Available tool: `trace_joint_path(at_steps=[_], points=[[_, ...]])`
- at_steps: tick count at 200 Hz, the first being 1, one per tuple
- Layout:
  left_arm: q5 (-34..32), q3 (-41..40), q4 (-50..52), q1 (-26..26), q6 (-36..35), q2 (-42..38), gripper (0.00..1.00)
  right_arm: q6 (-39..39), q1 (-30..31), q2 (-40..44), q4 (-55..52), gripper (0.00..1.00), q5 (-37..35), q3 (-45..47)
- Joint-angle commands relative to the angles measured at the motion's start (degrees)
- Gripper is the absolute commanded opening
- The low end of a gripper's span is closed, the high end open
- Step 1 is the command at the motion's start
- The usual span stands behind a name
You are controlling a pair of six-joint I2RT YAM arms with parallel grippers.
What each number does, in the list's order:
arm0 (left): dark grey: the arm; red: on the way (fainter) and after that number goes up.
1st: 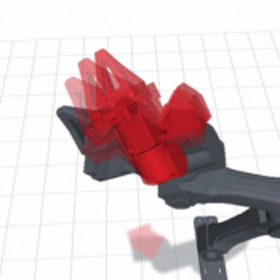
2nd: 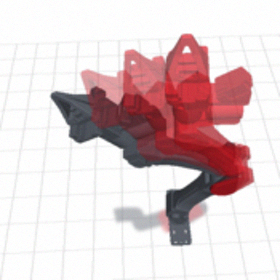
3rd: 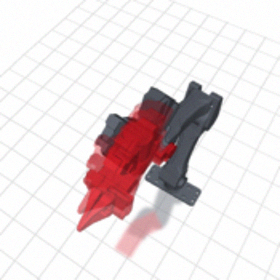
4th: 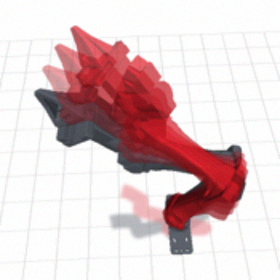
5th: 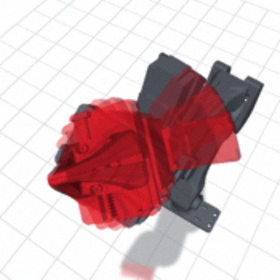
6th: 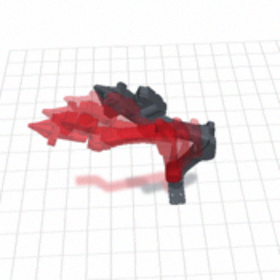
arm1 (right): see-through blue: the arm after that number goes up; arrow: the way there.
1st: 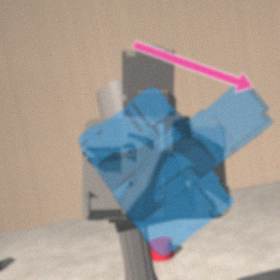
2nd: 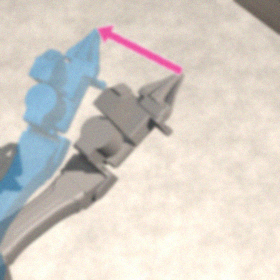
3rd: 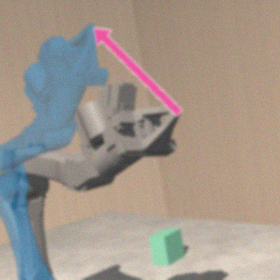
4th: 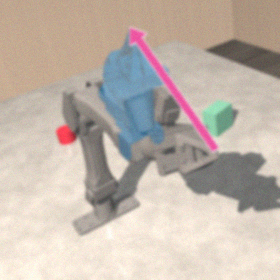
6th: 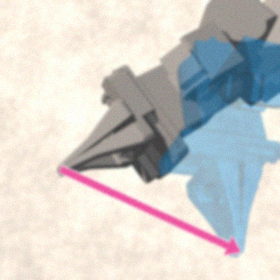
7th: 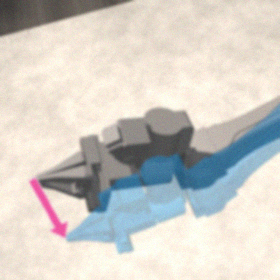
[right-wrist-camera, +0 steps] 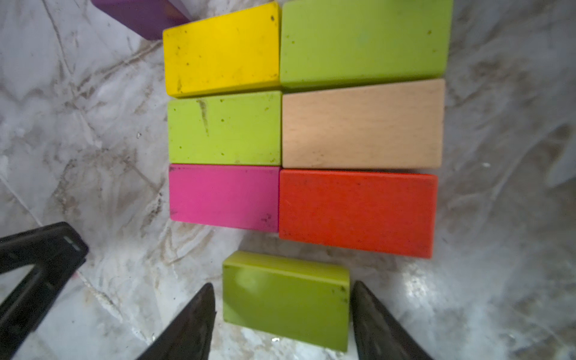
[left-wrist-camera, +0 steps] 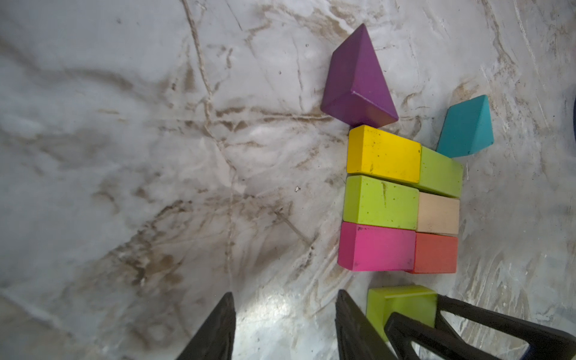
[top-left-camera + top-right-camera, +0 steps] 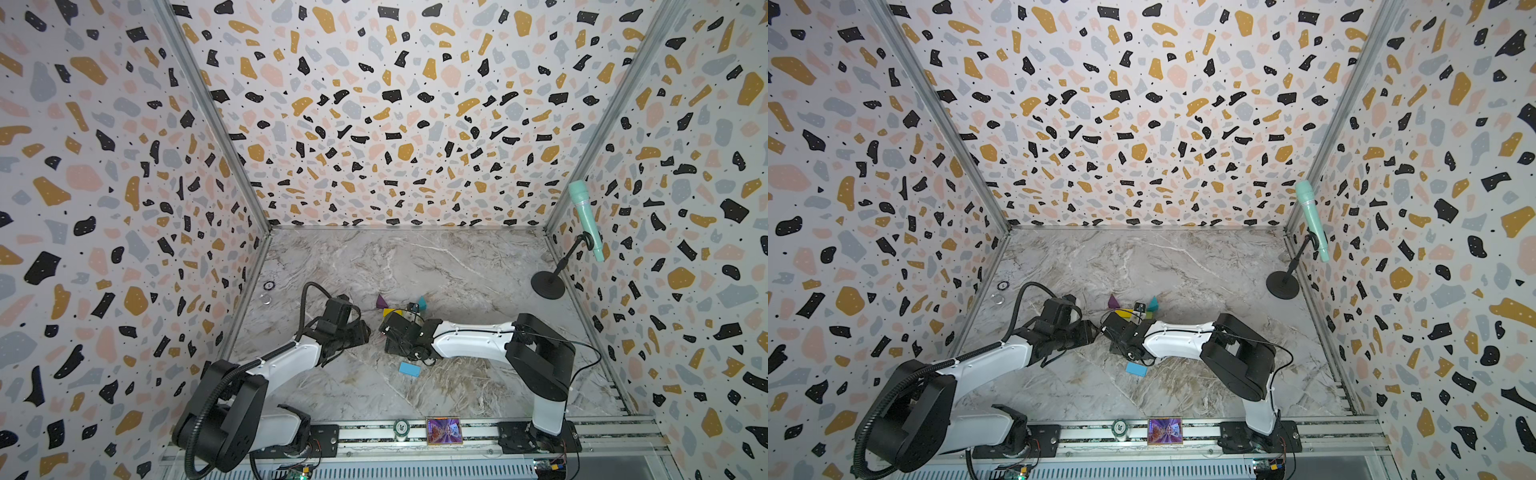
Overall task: Assemble a carrot with building blocks
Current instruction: Assemble the building block at the center of the board.
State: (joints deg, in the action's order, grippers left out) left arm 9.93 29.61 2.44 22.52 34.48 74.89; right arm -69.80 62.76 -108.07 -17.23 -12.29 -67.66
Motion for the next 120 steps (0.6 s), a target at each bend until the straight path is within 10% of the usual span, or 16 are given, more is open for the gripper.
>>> trace_joint_path(at_steps=[1,69,120], points=[[0.94,-0.60,-0.41,-0.36,-0.82,-1.57,0.52,0.19,0.27,1.58,-0.87,0.72,0.17,0.65],[3.20,-3.30,6.27,1.26,-2.78,-12.99,0.37,3.31,0.63,17.14,0.00,0.70,-4.42,7.82],[1.32,-4.15,2.07,15.25,3.00,-12.43,0.28,8.96,-3.35,30.21,8.93,0.50,-2.10,21.90]])
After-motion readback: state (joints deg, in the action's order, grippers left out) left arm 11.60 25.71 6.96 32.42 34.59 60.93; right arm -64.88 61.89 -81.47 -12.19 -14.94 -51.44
